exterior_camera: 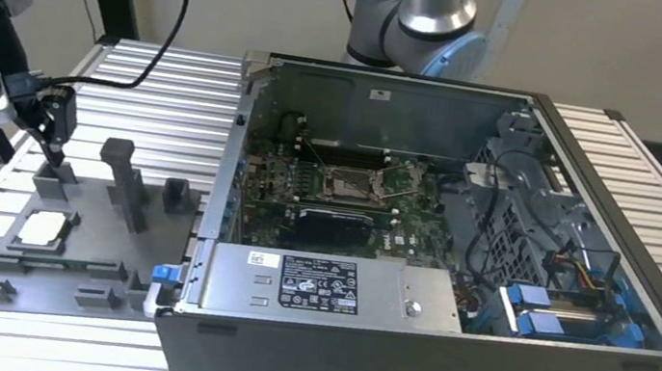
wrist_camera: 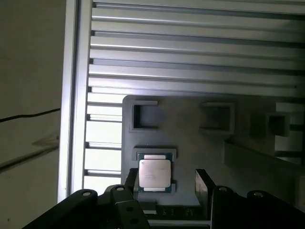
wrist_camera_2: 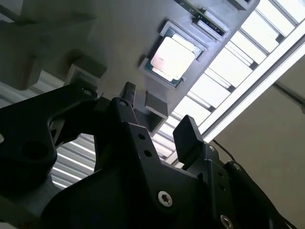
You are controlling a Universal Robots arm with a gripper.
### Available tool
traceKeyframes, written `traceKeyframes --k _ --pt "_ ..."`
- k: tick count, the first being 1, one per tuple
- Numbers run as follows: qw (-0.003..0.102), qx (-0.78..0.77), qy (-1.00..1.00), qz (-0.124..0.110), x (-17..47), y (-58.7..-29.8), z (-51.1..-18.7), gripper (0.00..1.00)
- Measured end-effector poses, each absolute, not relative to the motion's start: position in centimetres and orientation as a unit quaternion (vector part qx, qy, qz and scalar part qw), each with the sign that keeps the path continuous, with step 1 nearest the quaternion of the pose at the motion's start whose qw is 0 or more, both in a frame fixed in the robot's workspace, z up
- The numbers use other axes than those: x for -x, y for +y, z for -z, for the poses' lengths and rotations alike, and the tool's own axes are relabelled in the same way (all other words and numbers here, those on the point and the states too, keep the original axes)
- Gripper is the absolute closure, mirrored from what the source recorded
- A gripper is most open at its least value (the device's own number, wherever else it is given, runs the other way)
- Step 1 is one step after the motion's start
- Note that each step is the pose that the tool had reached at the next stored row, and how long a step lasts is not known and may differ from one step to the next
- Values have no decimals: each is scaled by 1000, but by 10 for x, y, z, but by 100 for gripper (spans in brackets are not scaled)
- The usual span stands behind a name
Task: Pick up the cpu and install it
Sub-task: 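Reach for the cpu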
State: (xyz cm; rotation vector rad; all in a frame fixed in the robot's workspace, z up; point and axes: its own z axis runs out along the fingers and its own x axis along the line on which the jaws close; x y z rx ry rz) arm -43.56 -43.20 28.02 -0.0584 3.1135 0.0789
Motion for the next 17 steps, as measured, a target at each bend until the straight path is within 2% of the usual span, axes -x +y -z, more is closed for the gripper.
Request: traceKeyframes --k 17 --pt "11 19 999 -25 437 -436 -261 100"
